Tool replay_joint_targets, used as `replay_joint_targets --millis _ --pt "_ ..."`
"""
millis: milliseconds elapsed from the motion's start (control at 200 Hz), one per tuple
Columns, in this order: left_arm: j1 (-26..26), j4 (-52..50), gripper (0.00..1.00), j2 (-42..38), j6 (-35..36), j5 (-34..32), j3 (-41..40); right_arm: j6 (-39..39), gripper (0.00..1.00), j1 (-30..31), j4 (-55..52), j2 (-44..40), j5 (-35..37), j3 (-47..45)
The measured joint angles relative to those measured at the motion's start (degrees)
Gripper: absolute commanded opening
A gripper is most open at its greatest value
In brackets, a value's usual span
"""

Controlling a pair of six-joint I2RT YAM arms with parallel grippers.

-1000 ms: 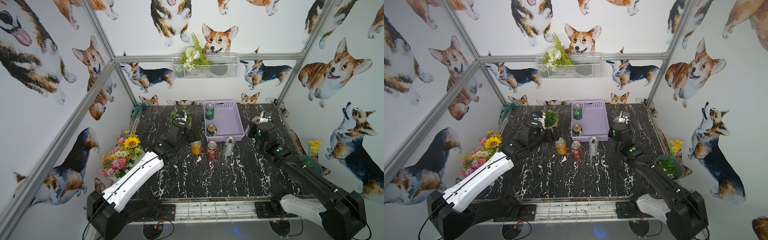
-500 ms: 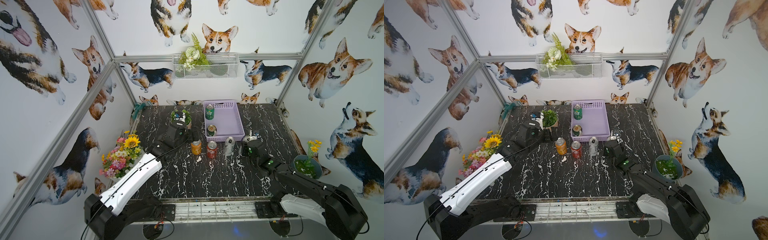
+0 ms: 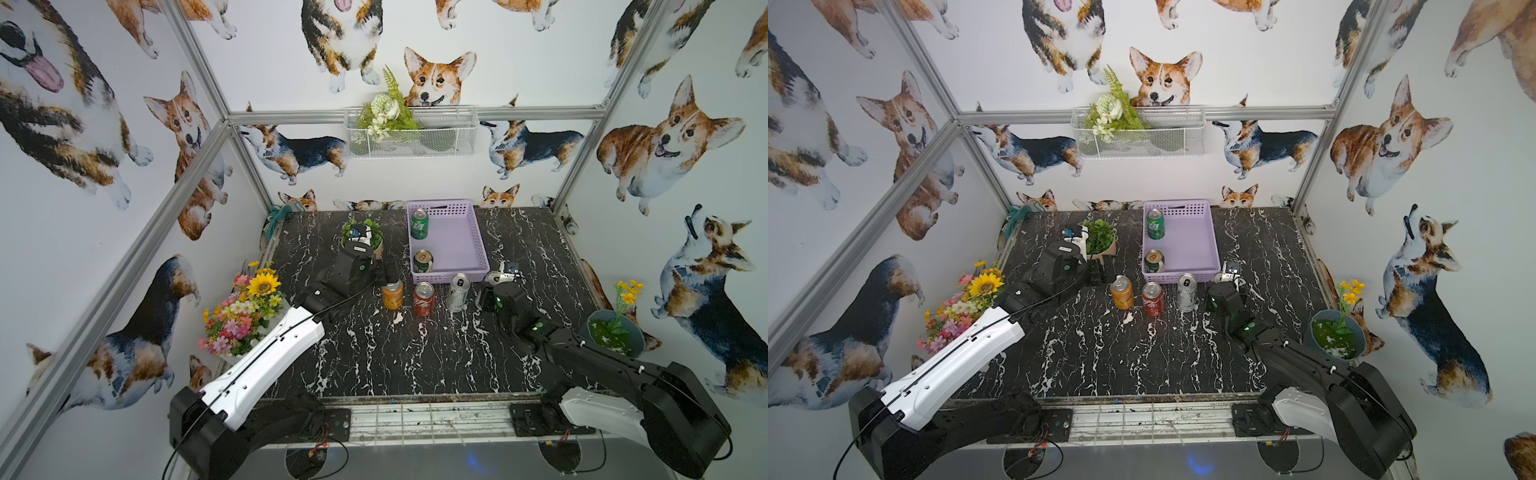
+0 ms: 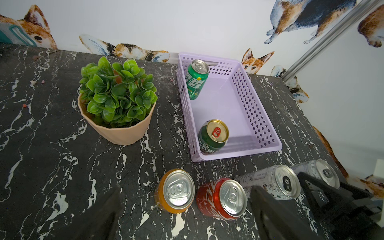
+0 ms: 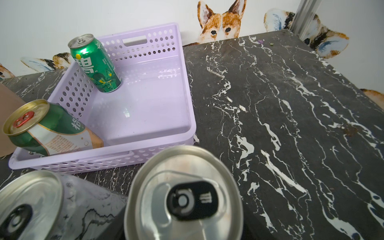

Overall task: Take out the drinks from the basket
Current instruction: Place the drink at the center of the board, then pick up the drink from the basket.

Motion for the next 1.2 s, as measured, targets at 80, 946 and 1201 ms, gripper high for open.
replay_joint_targets --millis 80,946,1201 --pt "0.02 0.00 1.00 -0.26 0.00 -0.02 -0.31 0.00 0.82 0.02 0.96 0.46 0.13 0.22" --pt "1.92 -0.70 1.00 -3.56 0.02 -0.28 -1.79 -3.48 1.00 0.79 -16.98 31.52 -23.37 46.71" --pt "2.95 -1.51 1.00 -5.60 0.00 -0.24 -3.04 -6.36 1.00 3.02 -24.81 39.15 -25.18 53.18"
